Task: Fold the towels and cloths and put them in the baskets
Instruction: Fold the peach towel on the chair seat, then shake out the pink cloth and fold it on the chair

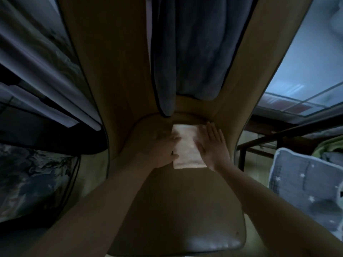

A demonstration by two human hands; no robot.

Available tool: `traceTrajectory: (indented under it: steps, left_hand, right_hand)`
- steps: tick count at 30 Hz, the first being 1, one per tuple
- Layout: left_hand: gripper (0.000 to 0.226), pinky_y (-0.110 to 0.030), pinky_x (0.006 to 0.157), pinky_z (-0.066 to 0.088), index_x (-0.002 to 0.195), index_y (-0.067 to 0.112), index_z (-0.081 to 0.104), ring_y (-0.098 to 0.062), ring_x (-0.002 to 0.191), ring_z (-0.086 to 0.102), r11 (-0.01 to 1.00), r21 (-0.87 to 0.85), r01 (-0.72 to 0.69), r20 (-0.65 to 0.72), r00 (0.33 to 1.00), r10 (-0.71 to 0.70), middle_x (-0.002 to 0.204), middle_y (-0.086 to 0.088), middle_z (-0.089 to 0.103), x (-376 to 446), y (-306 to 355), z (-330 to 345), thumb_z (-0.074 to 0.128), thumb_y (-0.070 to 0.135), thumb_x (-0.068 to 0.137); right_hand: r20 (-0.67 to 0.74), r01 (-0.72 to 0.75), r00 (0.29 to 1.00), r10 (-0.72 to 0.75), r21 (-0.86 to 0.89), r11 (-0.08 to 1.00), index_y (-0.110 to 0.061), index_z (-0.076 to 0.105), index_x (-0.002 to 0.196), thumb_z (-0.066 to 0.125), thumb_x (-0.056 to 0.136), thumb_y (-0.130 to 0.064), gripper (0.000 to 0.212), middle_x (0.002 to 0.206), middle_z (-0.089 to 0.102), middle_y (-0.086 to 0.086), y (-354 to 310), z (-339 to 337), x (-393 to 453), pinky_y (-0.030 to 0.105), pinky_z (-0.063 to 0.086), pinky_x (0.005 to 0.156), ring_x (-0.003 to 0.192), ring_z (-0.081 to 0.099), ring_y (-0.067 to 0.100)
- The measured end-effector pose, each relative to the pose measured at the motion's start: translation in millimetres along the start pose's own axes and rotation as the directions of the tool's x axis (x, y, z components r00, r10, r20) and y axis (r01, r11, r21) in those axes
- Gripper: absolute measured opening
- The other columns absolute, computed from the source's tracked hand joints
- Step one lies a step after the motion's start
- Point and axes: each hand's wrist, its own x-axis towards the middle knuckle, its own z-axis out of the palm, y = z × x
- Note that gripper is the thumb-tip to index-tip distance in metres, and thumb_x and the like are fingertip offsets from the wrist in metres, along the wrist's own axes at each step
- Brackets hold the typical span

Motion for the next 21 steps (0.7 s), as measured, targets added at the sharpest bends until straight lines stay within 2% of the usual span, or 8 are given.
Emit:
traceTrajectory:
  steps: [3,6,8,10,12,14,16,21]
  left_hand:
    - [0.032,-0.026,0.084,0.046,0.125,0.023,0.055,-0.011,0.096,0.056,0.991,-0.132,0.020,-0.086,0.996,-0.032,0.118,-0.001,0.061,-34.8,12.4,-48.2,0.042,0.037,0.099]
    - [0.028,-0.030,0.085,0.050,0.123,0.025,0.058,-0.012,0.099,0.058,0.966,-0.259,0.017,-0.251,0.964,-0.084,0.115,0.004,0.063,-64.5,18.3,-109.8,0.048,0.031,0.098]
    - [0.019,-0.025,0.079,0.048,0.114,0.023,0.060,-0.008,0.094,0.058,0.912,-0.409,-0.019,-0.457,0.870,-0.187,0.107,0.006,0.062,-75.9,23.2,-153.9,0.053,0.024,0.095]
    - [0.004,-0.024,0.078,0.046,0.098,0.023,0.056,-0.001,0.083,0.051,0.814,-0.578,-0.062,-0.611,0.694,-0.381,0.094,0.010,0.053,-81.3,32.8,-199.4,0.054,0.021,0.096]
    - [0.006,-0.018,0.080,0.039,0.098,0.021,0.050,0.002,0.080,0.046,0.674,-0.733,-0.091,-0.592,0.575,-0.566,0.091,0.015,0.045,-80.8,43.1,-238.8,0.055,0.023,0.096]
    - [0.021,-0.015,0.079,0.036,0.109,0.018,0.049,-0.002,0.090,0.047,0.589,-0.804,-0.087,-0.522,0.579,-0.626,0.099,0.011,0.048,-76.2,48.5,-266.9,0.057,0.031,0.095]
    - [0.017,-0.016,0.071,0.038,0.101,0.018,0.052,-0.006,0.086,0.053,0.544,-0.832,-0.105,-0.477,0.636,-0.606,0.093,0.009,0.056,-70.6,51.7,-283.4,0.056,0.033,0.094]
    - [0.028,-0.025,0.060,0.043,0.079,0.006,0.060,-0.015,0.069,0.058,0.567,-0.820,-0.082,-0.475,0.650,-0.593,0.077,-0.007,0.064,-54.2,48.4,-293.7,0.057,0.030,0.094]
  right_hand:
    - [-0.201,0.031,0.979,0.022,0.253,0.967,-0.016,0.040,0.139,0.038,0.101,-0.031,0.041,0.144,0.042,0.010,-18.8,-64.0,-14.0,0.035,0.027,0.108,0.131,0.039,0.031]
    - [-0.401,0.150,0.916,0.029,0.408,0.901,-0.014,0.054,0.118,0.046,0.097,-0.018,0.023,0.114,0.056,0.005,-42.4,-142.8,-16.6,0.031,0.040,0.082,0.100,0.053,0.023]
    - [-0.479,0.153,0.866,0.141,0.523,0.838,-0.012,0.054,0.111,0.046,0.098,-0.020,0.017,0.102,0.052,-0.002,-56.0,-200.7,-8.7,0.025,0.034,0.075,0.094,0.049,0.016]
    - [-0.572,0.190,0.780,0.253,0.602,0.776,-0.010,0.054,0.108,0.051,0.097,-0.020,0.016,0.098,0.050,-0.002,-66.3,-254.7,2.8,0.022,0.033,0.075,0.092,0.047,0.012]
    - [-0.574,0.208,0.743,0.344,0.687,0.696,-0.010,0.052,0.107,0.055,0.095,-0.021,0.017,0.099,0.054,0.001,-74.0,-296.1,14.7,0.016,0.037,0.071,0.089,0.051,0.012]
    - [-0.472,0.161,0.761,0.444,0.801,0.577,-0.013,0.047,0.102,0.057,0.093,-0.026,0.019,0.096,0.058,0.005,-81.0,-319.7,22.3,0.013,0.039,0.062,0.083,0.055,0.014]
    - [-0.377,0.092,0.784,0.494,0.856,0.509,-0.012,0.046,0.100,0.057,0.093,-0.030,0.023,0.092,0.058,0.005,-83.1,-327.3,26.0,0.017,0.040,0.059,0.080,0.056,0.015]
    - [-0.293,0.014,0.847,0.443,0.846,0.533,-0.006,0.055,0.094,0.053,0.095,-0.022,0.016,0.079,0.058,0.003,-85.0,-335.4,34.0,0.026,0.045,0.063,0.074,0.054,0.017]
